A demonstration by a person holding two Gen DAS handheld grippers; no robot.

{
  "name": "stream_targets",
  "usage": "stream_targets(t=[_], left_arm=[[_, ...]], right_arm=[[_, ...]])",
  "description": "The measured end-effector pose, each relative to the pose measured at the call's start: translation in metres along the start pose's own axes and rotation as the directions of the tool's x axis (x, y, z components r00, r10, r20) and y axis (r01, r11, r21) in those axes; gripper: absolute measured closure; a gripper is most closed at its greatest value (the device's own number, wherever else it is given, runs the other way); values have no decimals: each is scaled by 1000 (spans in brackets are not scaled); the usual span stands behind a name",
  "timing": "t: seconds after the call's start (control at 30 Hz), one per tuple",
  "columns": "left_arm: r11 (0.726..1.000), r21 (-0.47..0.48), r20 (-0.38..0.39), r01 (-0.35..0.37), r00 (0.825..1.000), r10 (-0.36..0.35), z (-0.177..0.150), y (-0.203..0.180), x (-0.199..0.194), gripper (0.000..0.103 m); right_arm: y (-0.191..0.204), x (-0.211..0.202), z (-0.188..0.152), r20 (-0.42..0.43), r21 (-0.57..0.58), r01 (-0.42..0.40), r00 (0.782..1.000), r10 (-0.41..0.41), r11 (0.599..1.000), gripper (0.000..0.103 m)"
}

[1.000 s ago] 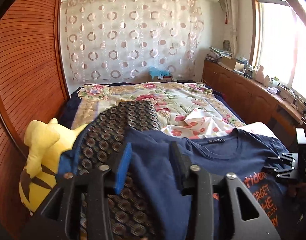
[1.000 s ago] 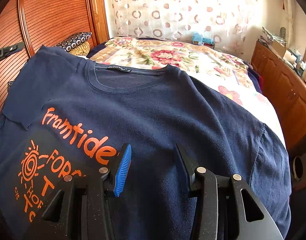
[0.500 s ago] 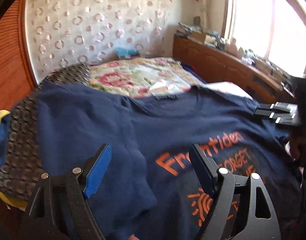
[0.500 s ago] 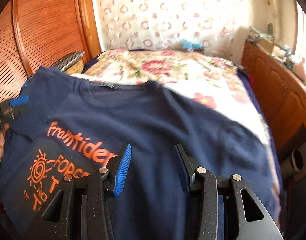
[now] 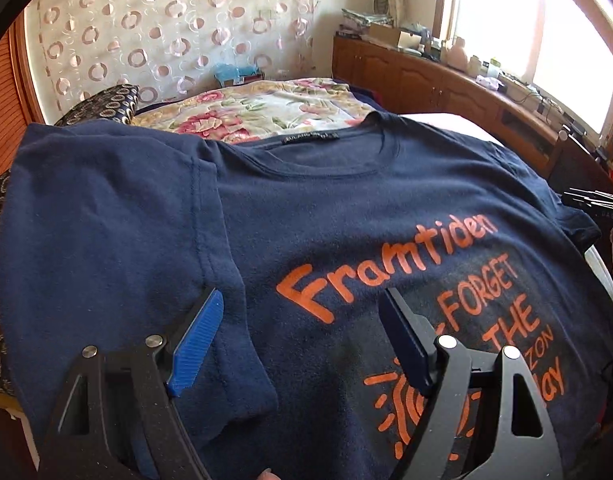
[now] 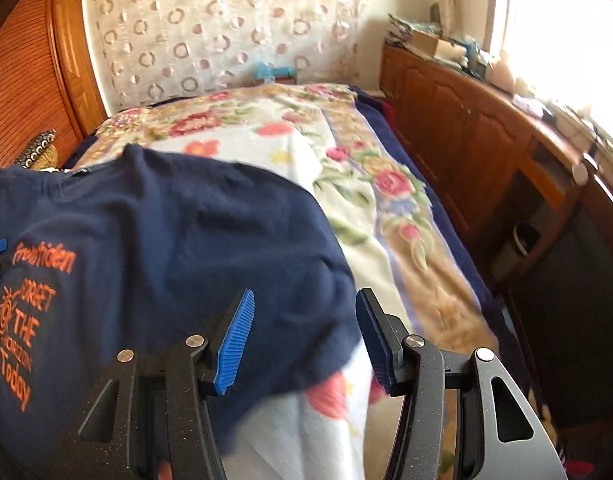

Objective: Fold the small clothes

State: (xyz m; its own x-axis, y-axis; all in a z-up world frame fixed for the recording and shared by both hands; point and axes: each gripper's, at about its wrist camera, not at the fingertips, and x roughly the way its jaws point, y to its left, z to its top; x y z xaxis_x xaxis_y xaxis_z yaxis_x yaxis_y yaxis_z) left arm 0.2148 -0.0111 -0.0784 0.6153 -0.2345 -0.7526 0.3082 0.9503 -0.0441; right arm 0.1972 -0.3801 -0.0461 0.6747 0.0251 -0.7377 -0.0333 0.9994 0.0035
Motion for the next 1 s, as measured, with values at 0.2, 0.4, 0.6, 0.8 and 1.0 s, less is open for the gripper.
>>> stream_targets(t=[0.2, 0.4, 0.6, 0.8, 1.0], left_arm=[[1000, 19, -37, -11, 999, 11, -2, -3, 7, 22], [999, 35, -46, -16, 999, 18, -2, -6, 8, 19], [999, 36, -47, -18, 999, 19, -1, -7, 9, 18], [999, 35, -47, -17, 999, 18, -1, -7, 9, 18], [999, 36, -47, -17, 999, 19, -1, -7, 9, 18]], right_arm=[[-4, 6, -1, -35, 35, -31, 999, 32, 999, 48], [-13, 6, 8, -36, 60, -70, 997, 72, 996, 53], [-9, 2, 0, -31, 24, -53, 998, 53, 998, 79], [4, -9, 13, 16, -67, -35, 999, 36, 997, 95], [50, -30, 37, 115, -172, -109, 985, 130, 979, 96]])
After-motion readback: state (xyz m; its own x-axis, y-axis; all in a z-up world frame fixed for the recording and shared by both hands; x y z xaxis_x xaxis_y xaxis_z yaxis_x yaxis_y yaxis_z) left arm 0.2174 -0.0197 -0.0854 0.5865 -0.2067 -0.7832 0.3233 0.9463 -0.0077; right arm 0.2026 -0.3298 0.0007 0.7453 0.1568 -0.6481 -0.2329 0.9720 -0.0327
